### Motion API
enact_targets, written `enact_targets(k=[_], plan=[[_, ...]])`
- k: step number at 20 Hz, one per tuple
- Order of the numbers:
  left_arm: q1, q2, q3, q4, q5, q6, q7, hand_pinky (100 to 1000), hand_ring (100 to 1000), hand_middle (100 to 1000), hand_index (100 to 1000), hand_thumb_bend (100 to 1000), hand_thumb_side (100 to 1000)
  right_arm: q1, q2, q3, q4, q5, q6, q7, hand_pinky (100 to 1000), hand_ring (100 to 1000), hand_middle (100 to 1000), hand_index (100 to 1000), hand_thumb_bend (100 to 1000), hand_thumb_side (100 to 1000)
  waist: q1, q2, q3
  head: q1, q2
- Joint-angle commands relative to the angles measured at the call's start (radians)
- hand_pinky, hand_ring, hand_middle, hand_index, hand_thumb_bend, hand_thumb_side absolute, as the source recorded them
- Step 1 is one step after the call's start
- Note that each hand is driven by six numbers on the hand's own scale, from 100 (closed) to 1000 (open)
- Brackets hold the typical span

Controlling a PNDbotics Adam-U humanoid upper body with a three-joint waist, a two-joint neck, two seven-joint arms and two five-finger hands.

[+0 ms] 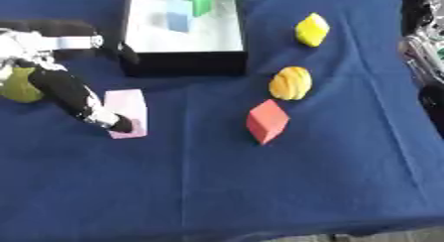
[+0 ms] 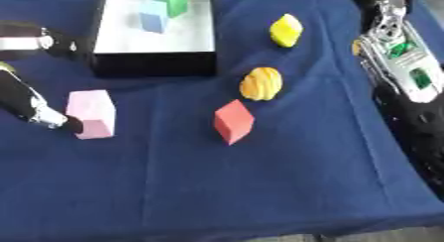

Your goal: Pick up objects on the table and place them in the box.

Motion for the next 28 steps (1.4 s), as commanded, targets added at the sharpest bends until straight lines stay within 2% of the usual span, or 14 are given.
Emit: enact_targets(k=[1, 11, 18, 28], plan=[[-0.024, 0.004, 0.000, 0.037, -0.051, -0.009, -0.033, 936, 878, 866, 893, 728, 345, -0.014, -0.012, -0.003, -0.004, -0.001, -0.002, 0.005, 939, 774, 763, 881, 396, 542, 0.014, 0.002, 0.000, 0.007, 0.006], [-0.027, -0.033, -0.009, 0.158, -0.116, -0.052, -0.050, 943, 891, 881, 905, 732, 347, -0.013, -0.003, 0.002, 0.002, -0.002, -0.006, 0.005, 939, 772, 759, 881, 394, 545, 0.014, 0.003, -0.001, 0.018, 0.006], [-0.048, -0.079, -0.017, 0.221, -0.156, -0.085, -0.055, 946, 897, 890, 912, 758, 311, -0.012, 0.004, 0.004, 0.006, -0.003, -0.008, 0.005, 939, 770, 757, 880, 393, 547, 0.013, 0.005, -0.002, 0.023, 0.006], [-0.062, -0.140, -0.020, 0.303, -0.182, -0.134, -0.055, 940, 897, 892, 912, 727, 281, -0.005, 0.006, 0.004, -0.003, -0.014, -0.011, 0.001, 939, 769, 762, 878, 394, 547, 0.010, 0.013, -0.007, 0.031, 0.006]])
